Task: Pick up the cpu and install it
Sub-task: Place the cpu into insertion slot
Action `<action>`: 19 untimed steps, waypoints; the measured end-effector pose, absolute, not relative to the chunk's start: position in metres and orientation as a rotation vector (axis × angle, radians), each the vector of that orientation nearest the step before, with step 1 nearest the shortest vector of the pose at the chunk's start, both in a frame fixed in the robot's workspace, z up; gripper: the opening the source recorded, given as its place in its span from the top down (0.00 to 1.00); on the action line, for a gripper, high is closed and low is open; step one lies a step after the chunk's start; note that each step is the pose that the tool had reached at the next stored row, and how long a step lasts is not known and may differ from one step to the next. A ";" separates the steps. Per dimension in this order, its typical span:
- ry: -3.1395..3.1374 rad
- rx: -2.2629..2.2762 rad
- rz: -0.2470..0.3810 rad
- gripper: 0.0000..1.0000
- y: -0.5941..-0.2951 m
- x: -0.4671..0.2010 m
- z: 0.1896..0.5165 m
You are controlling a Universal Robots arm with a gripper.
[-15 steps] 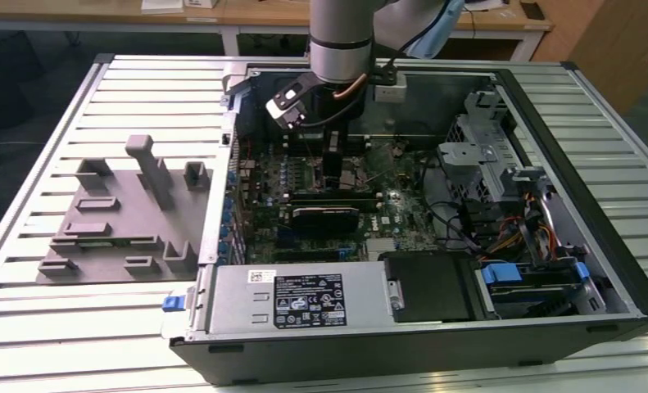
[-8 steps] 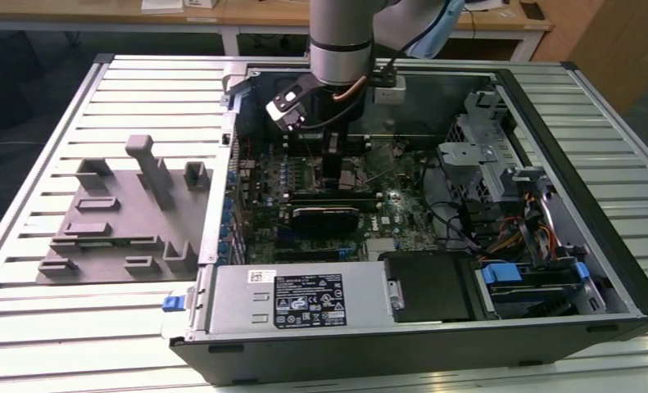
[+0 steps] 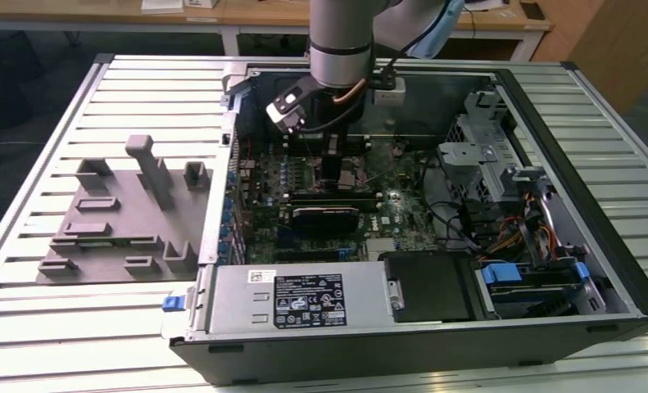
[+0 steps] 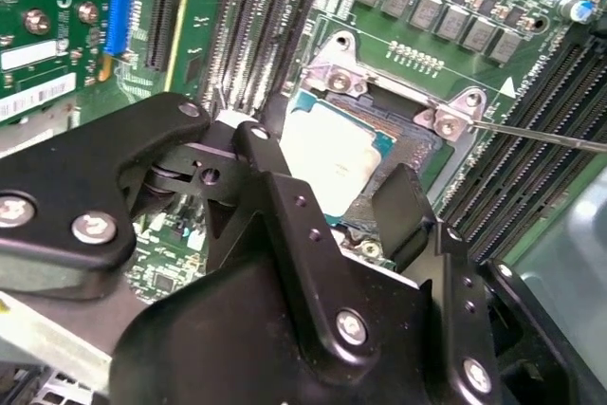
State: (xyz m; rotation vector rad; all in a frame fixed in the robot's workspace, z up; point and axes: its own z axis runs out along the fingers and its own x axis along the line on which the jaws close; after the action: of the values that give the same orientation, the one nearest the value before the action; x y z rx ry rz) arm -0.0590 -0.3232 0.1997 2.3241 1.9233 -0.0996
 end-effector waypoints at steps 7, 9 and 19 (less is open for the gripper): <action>1.928 2.331 -0.090 0.35 -0.323 -0.059 0.197; 1.928 2.331 -0.089 0.35 -0.323 -0.059 0.196; 1.929 2.331 -0.089 0.35 -0.323 -0.059 0.193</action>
State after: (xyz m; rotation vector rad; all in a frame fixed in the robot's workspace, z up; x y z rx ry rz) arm -0.0590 -0.3232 0.1927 2.3311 1.9286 -0.0893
